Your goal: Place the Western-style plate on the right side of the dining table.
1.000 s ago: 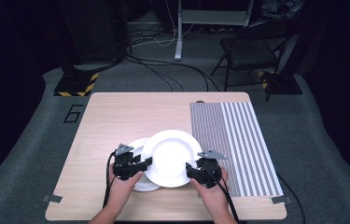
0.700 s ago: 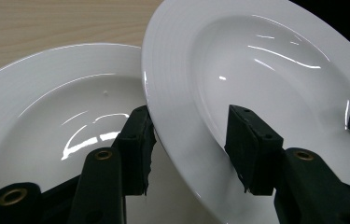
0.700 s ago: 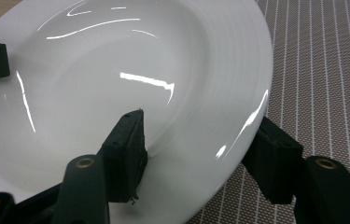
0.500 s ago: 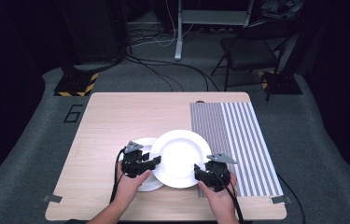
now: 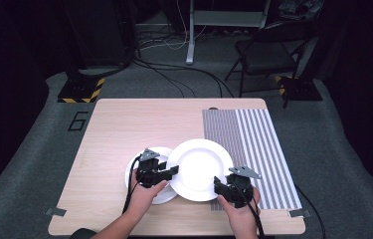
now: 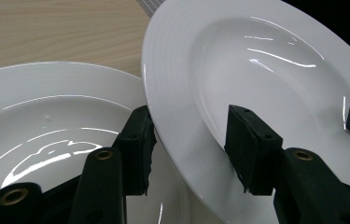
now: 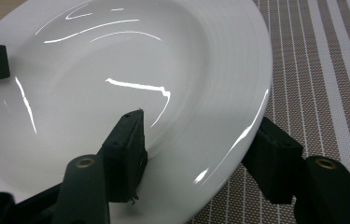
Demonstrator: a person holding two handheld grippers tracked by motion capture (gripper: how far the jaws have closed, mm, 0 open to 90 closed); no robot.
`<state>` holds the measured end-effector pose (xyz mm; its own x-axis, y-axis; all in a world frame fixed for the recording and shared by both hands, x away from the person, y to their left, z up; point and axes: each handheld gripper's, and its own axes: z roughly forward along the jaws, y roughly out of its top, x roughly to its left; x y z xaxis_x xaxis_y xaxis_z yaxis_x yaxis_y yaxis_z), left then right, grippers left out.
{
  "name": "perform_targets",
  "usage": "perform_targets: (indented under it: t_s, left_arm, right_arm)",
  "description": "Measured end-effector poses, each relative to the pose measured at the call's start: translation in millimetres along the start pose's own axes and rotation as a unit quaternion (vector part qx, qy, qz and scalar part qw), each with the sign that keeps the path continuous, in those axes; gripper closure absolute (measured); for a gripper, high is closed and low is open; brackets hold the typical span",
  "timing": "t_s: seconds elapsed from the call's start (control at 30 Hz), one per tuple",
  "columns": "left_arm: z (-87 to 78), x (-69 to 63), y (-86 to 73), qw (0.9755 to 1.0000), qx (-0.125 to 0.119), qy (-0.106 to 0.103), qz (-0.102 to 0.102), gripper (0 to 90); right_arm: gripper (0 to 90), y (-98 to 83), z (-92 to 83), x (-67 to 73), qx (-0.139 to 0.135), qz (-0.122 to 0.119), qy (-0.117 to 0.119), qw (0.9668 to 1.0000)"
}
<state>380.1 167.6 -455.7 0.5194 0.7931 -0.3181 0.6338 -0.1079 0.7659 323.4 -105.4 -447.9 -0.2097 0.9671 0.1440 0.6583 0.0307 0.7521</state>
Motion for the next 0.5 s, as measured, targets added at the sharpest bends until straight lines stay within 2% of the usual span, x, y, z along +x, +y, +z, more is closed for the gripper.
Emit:
perform_targets:
  t_s: [0.23,0.5]
  left_arm:
    - [3.2,-4.2,6.2,1.0000,0.000,-0.009,-0.002,52.3]
    - [2.7,-8.4,16.6,0.9999,-0.005,-0.011,0.002,53.1]
  right_arm:
    - [41.5,6.7,-6.9,-3.4,-0.009,0.002,-0.009,0.9999]
    - [41.4,12.6,-8.3,-10.9,-0.010,0.011,-0.003,0.9999]
